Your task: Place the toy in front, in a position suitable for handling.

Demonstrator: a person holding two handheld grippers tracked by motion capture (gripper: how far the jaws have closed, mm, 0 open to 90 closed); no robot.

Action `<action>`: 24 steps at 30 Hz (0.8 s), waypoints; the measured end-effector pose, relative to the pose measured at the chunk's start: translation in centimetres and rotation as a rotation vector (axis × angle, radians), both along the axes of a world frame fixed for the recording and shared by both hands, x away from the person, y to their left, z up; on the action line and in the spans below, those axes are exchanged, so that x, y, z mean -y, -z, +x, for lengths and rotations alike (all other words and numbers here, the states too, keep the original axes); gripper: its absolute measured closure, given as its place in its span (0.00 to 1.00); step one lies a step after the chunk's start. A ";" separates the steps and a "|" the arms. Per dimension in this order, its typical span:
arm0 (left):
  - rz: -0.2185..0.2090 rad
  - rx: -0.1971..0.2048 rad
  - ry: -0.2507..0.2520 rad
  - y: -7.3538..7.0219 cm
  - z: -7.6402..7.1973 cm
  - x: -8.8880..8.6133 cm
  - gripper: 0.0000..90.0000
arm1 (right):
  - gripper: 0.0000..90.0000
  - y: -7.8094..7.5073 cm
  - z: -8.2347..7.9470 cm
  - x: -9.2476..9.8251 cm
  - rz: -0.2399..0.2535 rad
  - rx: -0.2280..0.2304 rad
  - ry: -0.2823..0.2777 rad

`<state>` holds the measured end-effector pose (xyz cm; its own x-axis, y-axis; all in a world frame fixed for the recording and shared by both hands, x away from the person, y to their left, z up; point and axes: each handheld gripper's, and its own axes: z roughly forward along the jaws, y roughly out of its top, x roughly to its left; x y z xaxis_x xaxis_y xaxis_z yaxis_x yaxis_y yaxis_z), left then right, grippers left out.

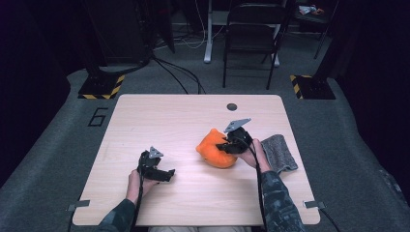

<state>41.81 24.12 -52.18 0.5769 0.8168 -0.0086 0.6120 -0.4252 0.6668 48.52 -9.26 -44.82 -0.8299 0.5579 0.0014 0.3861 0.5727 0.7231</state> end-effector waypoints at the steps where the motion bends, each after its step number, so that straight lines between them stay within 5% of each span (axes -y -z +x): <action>1: -0.005 0.005 -0.004 0.0 0.0 0.0 0.07 | 0.70 0.0 0.1 0.1 0.016 -0.005 0.010; 6: 0.000 0.000 -0.002 0.0 0.0 0.1 0.07 | 0.50 -0.4 0.0 0.1 0.010 -0.020 0.040; 9: 0.001 -0.002 -0.003 0.0 0.0 0.1 0.07 | 0.31 -1.3 -0.3 0.0 0.053 -0.068 0.125; 13: 0.003 -0.004 -0.004 0.0 0.0 0.1 0.07 | 0.17 -2.6 -0.9 -0.5 0.081 -0.108 0.324; 15: -0.001 -0.001 -0.009 0.0 0.0 0.2 0.07 | 0.15 -2.8 -1.4 -0.8 0.051 -0.117 0.391; 20: -0.003 0.000 -0.016 0.0 0.0 0.3 0.07 | 0.13 -2.2 -2.1 -1.6 0.082 -0.137 0.470; 24: 0.003 -0.004 -0.014 0.0 0.1 0.3 0.07 | 0.27 -1.0 -2.2 -2.3 0.044 -0.125 0.517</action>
